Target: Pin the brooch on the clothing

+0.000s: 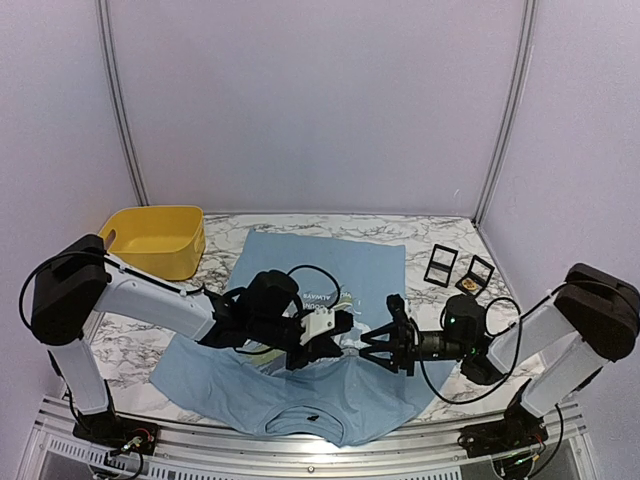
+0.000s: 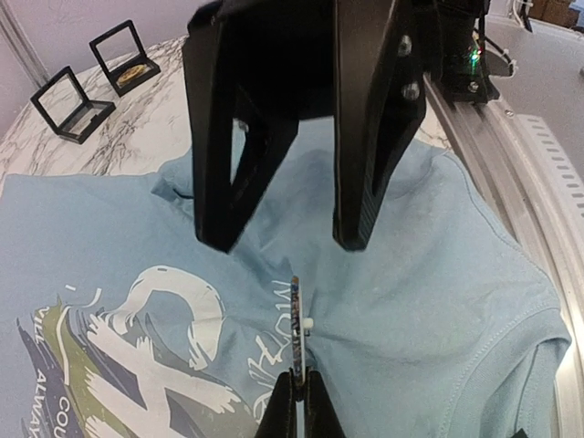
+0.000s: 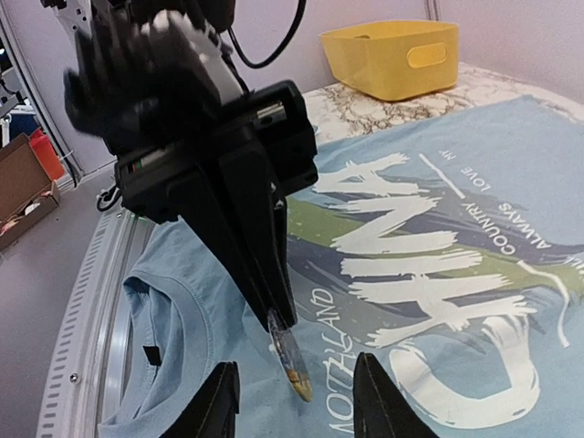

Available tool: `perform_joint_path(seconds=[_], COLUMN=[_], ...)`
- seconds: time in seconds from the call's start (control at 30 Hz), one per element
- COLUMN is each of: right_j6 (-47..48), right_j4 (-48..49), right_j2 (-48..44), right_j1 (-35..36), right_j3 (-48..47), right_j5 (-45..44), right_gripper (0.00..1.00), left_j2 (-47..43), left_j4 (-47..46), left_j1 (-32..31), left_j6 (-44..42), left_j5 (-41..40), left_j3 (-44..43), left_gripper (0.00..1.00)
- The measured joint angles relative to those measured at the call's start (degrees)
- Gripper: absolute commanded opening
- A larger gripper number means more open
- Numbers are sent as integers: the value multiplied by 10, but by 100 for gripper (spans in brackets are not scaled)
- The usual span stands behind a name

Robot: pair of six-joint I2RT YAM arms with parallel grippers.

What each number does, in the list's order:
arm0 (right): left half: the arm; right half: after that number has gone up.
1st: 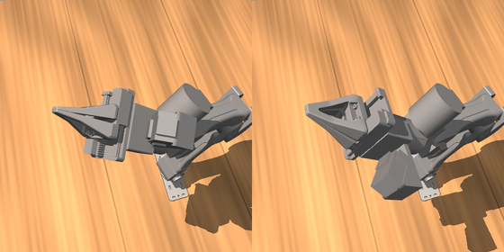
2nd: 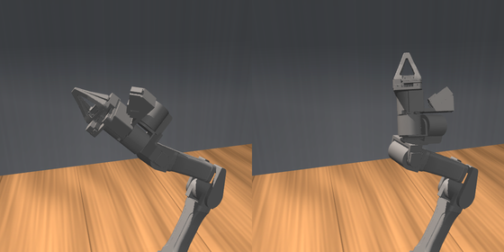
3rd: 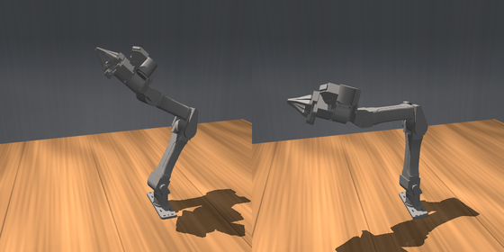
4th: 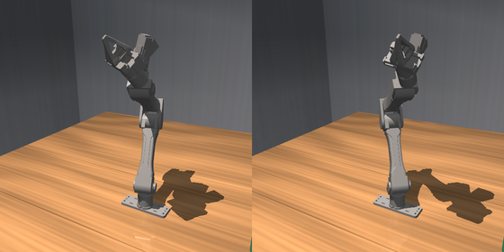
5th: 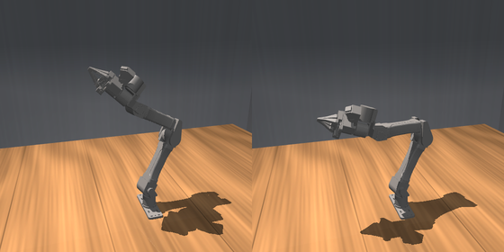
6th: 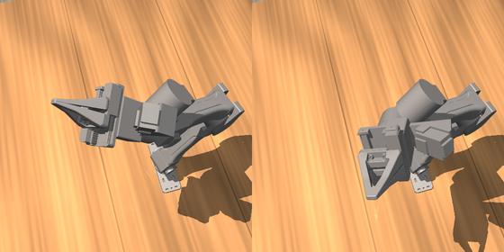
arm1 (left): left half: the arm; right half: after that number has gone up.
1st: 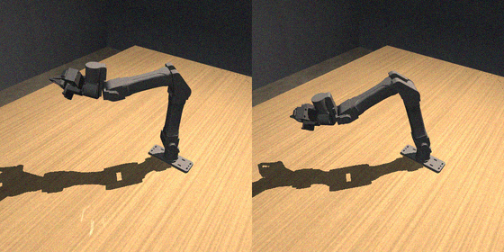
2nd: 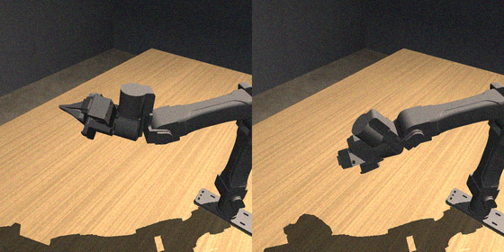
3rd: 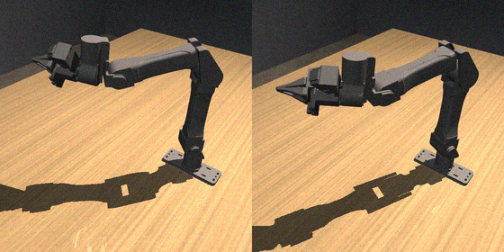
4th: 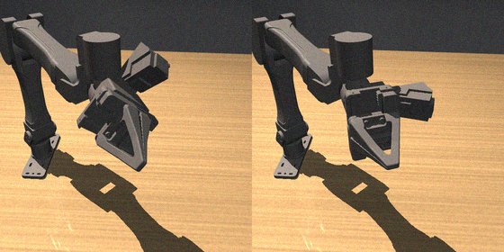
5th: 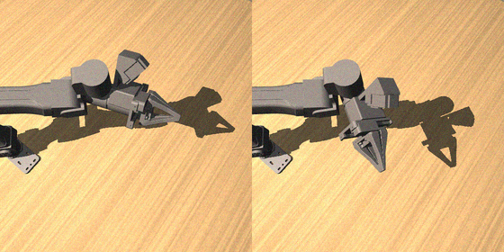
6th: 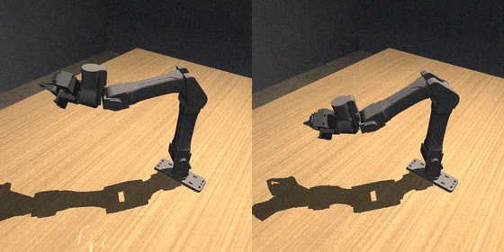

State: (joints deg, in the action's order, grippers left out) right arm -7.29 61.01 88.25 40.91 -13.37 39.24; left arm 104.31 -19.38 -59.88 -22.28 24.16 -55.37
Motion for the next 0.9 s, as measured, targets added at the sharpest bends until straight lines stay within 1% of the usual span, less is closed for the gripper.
perform_joint_path(seconds=[0.1, 0.23, 0.33, 0.4, 0.47, 0.5, 0.53, 0.63, 0.77, 0.83, 0.9], right_j6=[14, 33, 44, 47, 48, 48, 47, 42, 28, 17, 5], right_j4=[-30, -97, -147, -181, -213, -227, -241, -286, -334, -364, -400], right_j2=[-50, -114, -149, -162, -168, -170, -171, -178, -189, -183, -158], right_j1=[0, 0, 0, 0, 0, 0, 0, 0, 0, 0, -2], right_j3=[2, 1, -1, -8, -20, -26, -30, -46, -59, -73, -103], right_j5=[-26, -96, -152, -180, -204, -215, -224, -260, -324, -372, -415], right_gripper=[39, 40, 40, 40, 40, 40, 40, 40, 36, 25, 17], left_j2=[0, 0, 0, 1, 6, 8, 10, 10, -5, -19, -40], left_j4=[2, 2, 1, 6, 16, 23, 34, 62, 88, 103, 114], left_j1=[-14, -46, -66, -77, -88, -93, -98, -109, -114, -114, -108], left_j6=[-41, -115, -177, -218, -257, -273, -287, -309, -299, -274, -235], left_j5=[-49, -127, -173, -198, -217, -226, -231, -245, -260, -264, -261], left_j3=[4, 5, 11, 17, 20, 20, 21, 21, 21, 21, 22], left_gripper=[0, 0, 18, 37, 62, 69, 74, 80, 83, 84, 83])
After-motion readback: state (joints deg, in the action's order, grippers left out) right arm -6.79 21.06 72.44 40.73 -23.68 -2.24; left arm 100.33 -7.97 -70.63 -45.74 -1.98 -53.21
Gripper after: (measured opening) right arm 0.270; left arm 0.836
